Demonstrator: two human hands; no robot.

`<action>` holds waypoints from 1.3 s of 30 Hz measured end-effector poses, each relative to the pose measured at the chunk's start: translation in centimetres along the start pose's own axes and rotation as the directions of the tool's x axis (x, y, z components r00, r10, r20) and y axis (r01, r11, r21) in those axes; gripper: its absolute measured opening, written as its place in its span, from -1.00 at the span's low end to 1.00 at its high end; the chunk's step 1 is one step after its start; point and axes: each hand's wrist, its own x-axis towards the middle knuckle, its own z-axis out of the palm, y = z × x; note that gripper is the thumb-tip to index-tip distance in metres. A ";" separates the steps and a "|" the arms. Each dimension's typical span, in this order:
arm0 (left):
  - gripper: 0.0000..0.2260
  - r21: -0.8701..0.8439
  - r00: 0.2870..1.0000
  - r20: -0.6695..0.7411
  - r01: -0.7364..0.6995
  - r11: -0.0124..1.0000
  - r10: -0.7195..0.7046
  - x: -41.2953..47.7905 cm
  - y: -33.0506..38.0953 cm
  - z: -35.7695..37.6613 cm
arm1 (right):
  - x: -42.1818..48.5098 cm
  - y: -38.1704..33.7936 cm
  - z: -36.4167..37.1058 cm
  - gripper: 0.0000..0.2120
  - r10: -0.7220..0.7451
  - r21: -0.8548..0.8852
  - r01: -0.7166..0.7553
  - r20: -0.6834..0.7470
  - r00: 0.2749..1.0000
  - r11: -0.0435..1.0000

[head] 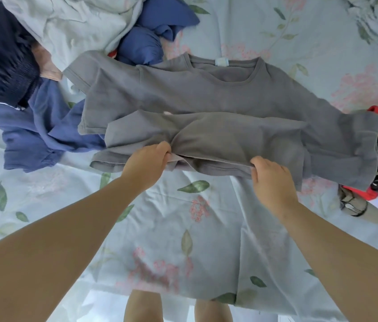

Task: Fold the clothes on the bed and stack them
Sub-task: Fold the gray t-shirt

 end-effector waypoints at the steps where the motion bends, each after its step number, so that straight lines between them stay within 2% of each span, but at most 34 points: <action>1: -0.82 -0.020 1.000 0.004 0.013 1.000 -0.013 -0.3 0.2 -0.1 | -0.4 -0.2 0.0 -0.83 0.018 -0.013 -0.018 0.038 0.999 1.000; 5: -0.82 0.020 1.000 0.014 0.002 1.000 -0.003 -1.1 0.9 -0.3 | -1.8 -1.5 1.3 -0.42 0.098 -0.082 -0.085 0.172 0.980 0.993; 7: -0.80 0.022 1.000 0.016 0.000 1.000 0.000 -1.0 1.0 0.1 | -1.5 -2.8 2.7 -0.27 0.105 -0.100 -0.091 0.147 0.984 0.991; 9: -0.80 0.013 1.000 0.004 -0.014 1.000 0.014 -1.0 1.1 0.4 | -0.6 -4.4 4.0 -0.22 0.090 -0.113 -0.082 0.071 0.993 0.990; 10: -0.80 0.006 1.000 -0.006 -0.019 1.000 0.019 -1.2 1.1 0.5 | -0.1 -5.2 4.6 -0.26 0.073 -0.126 -0.069 0.027 0.997 0.990; 12: -0.82 -0.045 0.999 -0.028 -0.037 0.998 0.036 -1.7 0.9 0.2 | 0.5 -6.1 5.3 -0.46 0.027 -0.169 -0.045 -0.109 0.994 0.985; 14: -0.80 -0.104 0.996 -0.022 -0.084 0.991 0.083 -2.5 0.5 -0.4 | 0.5 -5.9 4.8 -0.67 -0.045 -0.222 -0.021 -0.289 0.956 0.975; 15: -0.79 -0.100 0.994 0.004 -0.108 0.989 0.109 -3.0 0.4 -0.8 | 0.3 -5.4 4.2 -0.70 -0.095 -0.231 0.012 -0.350 0.932 0.973; 17: -0.77 -0.010 0.986 0.086 -0.144 0.990 0.144 -3.9 0.3 -1.3 | -1.1 -4.3 3.0 -0.72 -0.186 -0.219 0.106 -0.390 0.902 0.970; 19: -0.77 0.126 0.980 0.127 -0.167 0.978 0.151 -5.1 0.4 -1.6 | -3.2 -3.7 1.7 -0.79 -0.190 -0.174 0.128 -0.402 0.896 0.976; 21: -0.76 0.195 0.973 0.123 -0.214 0.957 0.193 -6.5 0.6 -1.8 | -5.8 -3.5 0.9 -0.84 -0.126 -0.134 0.083 -0.349 0.929 0.987; 23: -0.78 0.123 0.957 0.173 -0.257 0.959 0.234 -8.2 0.9 -2.0 | -8.6 -3.4 0.1 -0.96 -0.110 -0.086 0.091 -0.266 0.958 0.992; 25: -0.83 0.000 0.942 0.262 -0.217 0.976 0.210 -10.0 1.1 -2.3 | -11.0 -3.2 -0.8 -0.87 -0.091 -0.033 0.087 -0.171 0.981 0.996; 28: -0.83 0.009 0.932 0.300 -0.216 0.976 0.204 -12.8 1.2 -2.4 | -14.3 -3.4 -2.1 -0.74 -0.073 0.000 0.074 0.052 0.996 0.997; 31: -0.82 0.010 0.922 0.341 -0.198 0.980 0.183 -15.8 1.0 -1.8 | -17.3 -2.7 -1.9 -0.65 -0.109 -0.039 0.118 0.169 0.980 0.992; 35: -0.81 -0.009 0.909 0.400 -0.127 0.992 0.120 -20.1 1.0 -1.0 | -20.7 0.0 -1.3 -0.79 -0.166 -0.208 0.210 0.210 0.963 0.955; 39: -0.74 0.041 0.881 0.467 -0.111 0.993 0.080 -23.0 2.6 -0.3 | -24.3 1.7 -1.2 -0.36 -0.305 -0.163 0.340 0.208 0.929 0.926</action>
